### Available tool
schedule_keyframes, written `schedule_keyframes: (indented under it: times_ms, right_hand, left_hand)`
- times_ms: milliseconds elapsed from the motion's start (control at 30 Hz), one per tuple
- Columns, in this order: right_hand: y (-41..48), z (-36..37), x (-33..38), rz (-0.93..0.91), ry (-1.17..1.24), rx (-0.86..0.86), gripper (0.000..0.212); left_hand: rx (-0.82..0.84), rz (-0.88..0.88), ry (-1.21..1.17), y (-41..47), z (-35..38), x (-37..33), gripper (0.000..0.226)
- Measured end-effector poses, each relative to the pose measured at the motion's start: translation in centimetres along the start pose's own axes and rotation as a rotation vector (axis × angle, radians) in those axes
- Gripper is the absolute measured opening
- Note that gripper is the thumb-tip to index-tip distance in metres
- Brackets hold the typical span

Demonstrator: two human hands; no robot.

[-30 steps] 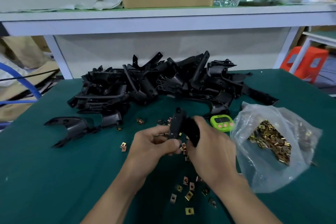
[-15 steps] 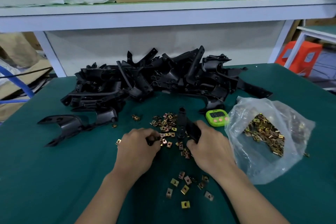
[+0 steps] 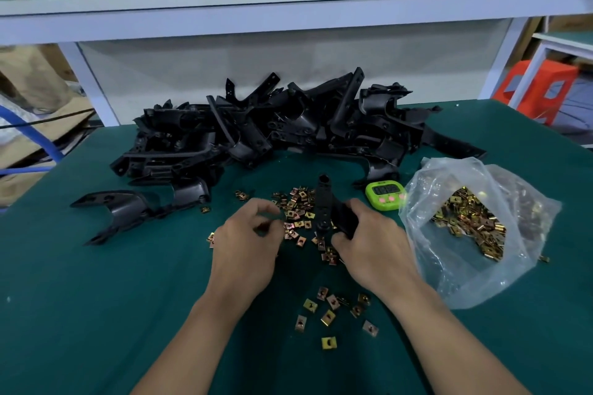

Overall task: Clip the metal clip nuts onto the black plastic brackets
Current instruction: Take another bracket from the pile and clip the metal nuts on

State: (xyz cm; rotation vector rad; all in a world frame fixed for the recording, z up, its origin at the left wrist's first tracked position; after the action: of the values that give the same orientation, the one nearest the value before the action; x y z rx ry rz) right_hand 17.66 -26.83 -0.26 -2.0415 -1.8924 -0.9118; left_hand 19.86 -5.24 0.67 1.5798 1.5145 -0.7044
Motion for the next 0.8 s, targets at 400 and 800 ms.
schedule_keyframes:
  times_ms: [400, 800]
  right_hand:
    - [-0.02, 0.02, 0.26, -0.025, -0.013, 0.008, 0.022]
    - [-0.07, 0.12, 0.24, -0.034, -0.034, 0.005, 0.024]
  left_hand:
    - [-0.039, -0.107, -0.084, -0.04, 0.01, 0.81, 0.029]
    - [0.001, -0.151, -0.109, 0.21, -0.20, 0.80, 0.027]
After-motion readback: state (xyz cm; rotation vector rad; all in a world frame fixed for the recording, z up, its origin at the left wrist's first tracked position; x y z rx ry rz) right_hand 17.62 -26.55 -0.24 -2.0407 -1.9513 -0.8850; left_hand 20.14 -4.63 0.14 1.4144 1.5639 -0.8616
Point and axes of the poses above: each hand's wrist, its own y-axis towards the middle knuckle, its own z-axis out of the palm, x = y × z, the point moved 7 cm from there along y, towards the middle knuckle, and after that the axes turned 3 degrees about -z, right-handed, at the moved point
